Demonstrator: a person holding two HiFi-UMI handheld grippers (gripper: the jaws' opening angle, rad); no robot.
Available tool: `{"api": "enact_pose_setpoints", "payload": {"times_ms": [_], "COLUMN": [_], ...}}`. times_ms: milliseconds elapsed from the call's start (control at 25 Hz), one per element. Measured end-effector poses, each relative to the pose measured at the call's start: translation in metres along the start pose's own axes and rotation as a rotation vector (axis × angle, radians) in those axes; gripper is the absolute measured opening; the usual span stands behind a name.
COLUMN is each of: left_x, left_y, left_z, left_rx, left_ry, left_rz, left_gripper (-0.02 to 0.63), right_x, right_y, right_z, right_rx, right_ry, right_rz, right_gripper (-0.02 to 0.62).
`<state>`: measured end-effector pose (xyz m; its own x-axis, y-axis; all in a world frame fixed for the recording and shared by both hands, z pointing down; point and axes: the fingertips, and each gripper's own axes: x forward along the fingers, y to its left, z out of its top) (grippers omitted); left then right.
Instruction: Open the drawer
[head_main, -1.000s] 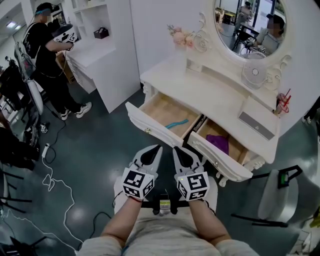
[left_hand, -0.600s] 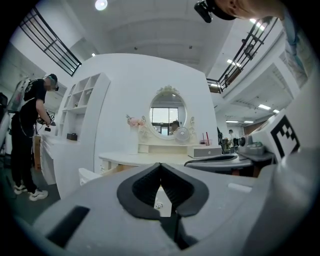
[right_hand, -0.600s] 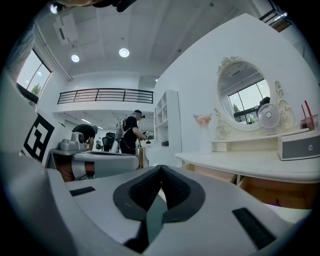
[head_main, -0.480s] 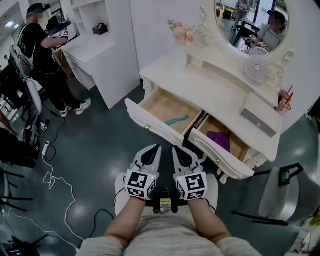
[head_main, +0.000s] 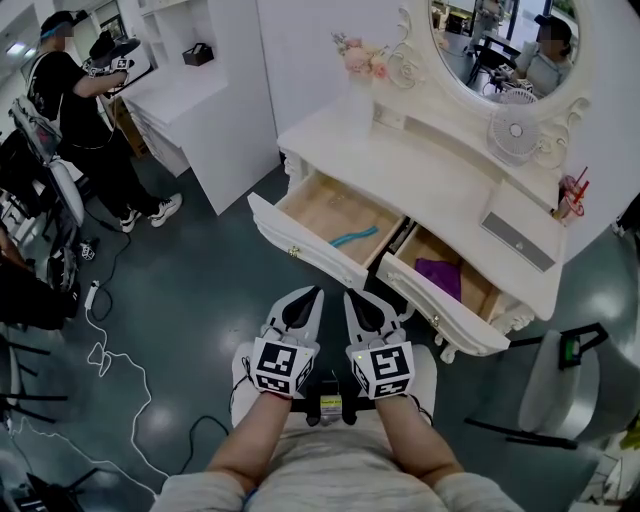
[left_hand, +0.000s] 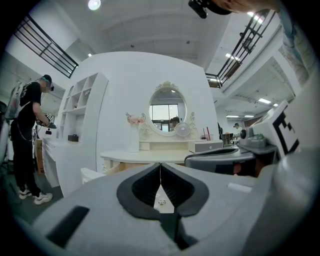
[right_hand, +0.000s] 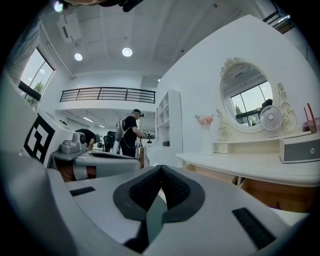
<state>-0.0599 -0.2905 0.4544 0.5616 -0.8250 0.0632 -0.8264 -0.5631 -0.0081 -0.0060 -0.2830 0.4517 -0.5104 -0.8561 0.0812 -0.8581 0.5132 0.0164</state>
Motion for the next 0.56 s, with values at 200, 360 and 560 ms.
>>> {"api": "enact_pose_setpoints", "payload": {"times_ms": [200,360,560], "left_x": [0.0006,0.0017,0.0032], "left_y": [0.0014,0.0008,-0.0004], "left_z": [0.0,-0.0009,-0.0016], "left_rx": [0.0,0.003,0.005], "left_ry": [-0.001,0.001,-0.002], "left_rz": [0.003,0.002,0.003], "left_gripper": [0.014,0.014,0.014], "right_x": [0.0019,0.0018,0.0013], "right_y": [0.0033,0.0026,0.0022], "right_z": [-0.0007,-0.0023,-0.003], "right_rx": [0.003,0.0,0.001], "right_ry": [0.004,0.007,0.005], "right_rz": [0.011,0.01,0.017], "right_gripper": [0.008,0.008,0.008]}}
